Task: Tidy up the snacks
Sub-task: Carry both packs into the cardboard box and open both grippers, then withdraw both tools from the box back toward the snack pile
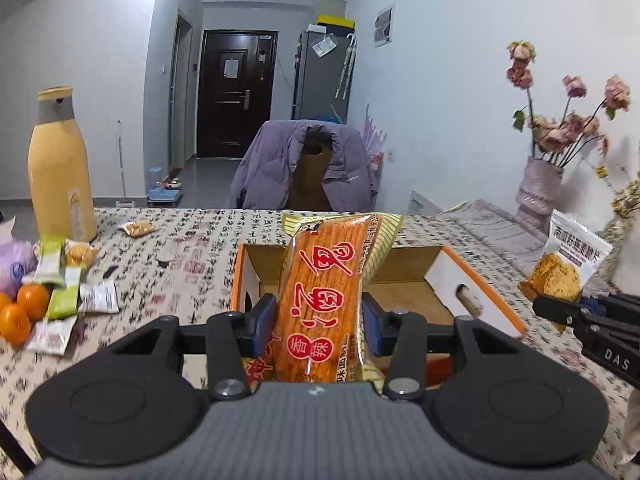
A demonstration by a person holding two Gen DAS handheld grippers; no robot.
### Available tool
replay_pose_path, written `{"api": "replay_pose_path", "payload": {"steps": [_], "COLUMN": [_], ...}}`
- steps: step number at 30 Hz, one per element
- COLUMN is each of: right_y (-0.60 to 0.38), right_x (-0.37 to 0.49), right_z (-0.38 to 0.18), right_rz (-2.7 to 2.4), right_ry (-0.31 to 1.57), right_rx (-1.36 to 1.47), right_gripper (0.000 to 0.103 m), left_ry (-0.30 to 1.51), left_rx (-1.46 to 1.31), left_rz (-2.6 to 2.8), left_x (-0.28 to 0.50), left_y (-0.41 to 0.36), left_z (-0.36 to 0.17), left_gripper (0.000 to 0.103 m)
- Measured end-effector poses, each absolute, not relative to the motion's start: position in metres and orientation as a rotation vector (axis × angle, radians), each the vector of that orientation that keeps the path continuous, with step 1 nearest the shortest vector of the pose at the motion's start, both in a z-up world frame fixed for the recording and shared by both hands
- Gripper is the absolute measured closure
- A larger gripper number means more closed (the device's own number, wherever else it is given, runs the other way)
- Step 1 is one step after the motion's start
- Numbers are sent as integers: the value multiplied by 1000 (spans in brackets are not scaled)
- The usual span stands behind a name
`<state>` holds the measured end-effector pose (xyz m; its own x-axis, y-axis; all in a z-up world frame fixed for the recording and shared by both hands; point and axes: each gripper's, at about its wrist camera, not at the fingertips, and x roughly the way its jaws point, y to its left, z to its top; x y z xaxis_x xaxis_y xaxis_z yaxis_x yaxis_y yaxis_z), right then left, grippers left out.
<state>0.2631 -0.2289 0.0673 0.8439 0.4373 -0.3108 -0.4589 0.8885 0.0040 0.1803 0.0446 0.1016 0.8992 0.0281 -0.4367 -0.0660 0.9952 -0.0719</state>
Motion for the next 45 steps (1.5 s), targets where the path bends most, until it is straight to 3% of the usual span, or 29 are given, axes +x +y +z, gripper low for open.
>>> {"api": "replay_pose_path", "payload": {"steps": [13,20,23,24,25,26,27,29,31,33,45], "right_y": [-193,-179,-176,-177,-176,-178,-179,-180,-182,-185,-218], "right_x": [394,413,413,413,413,414,413,411,405,398,319], "right_z": [35,10,6,6,6,7,7,9,12,17,58], "right_rz": [423,424,429,426,427,429,427,419,416,419,435], "right_ry": [648,765,783,783,785,788,786,774,754,732,508], "right_rx": [-142,-190,-201,-204,-206,-205,-205,-211,-210,-204,-126], "right_gripper": [91,91,88,87,83,70,51,30,20,5,0], "left_ry": [650,740,747,739,732,723,711,690,654,606,451], "left_rx": [-11,21,23,23,20,16,16,11,-4,-15,-55], "left_rz": [176,173,164,162,158,153,151,139,136,126,88], "left_x": [288,310,311,310,309,307,306,302,295,286,217], "left_y": [32,27,27,27,26,26,26,24,25,25,22], "left_z": [66,35,31,31,32,33,35,40,46,53,78], "left_gripper": [58,56,48,39,30,28,27,19,2,0,0]}}
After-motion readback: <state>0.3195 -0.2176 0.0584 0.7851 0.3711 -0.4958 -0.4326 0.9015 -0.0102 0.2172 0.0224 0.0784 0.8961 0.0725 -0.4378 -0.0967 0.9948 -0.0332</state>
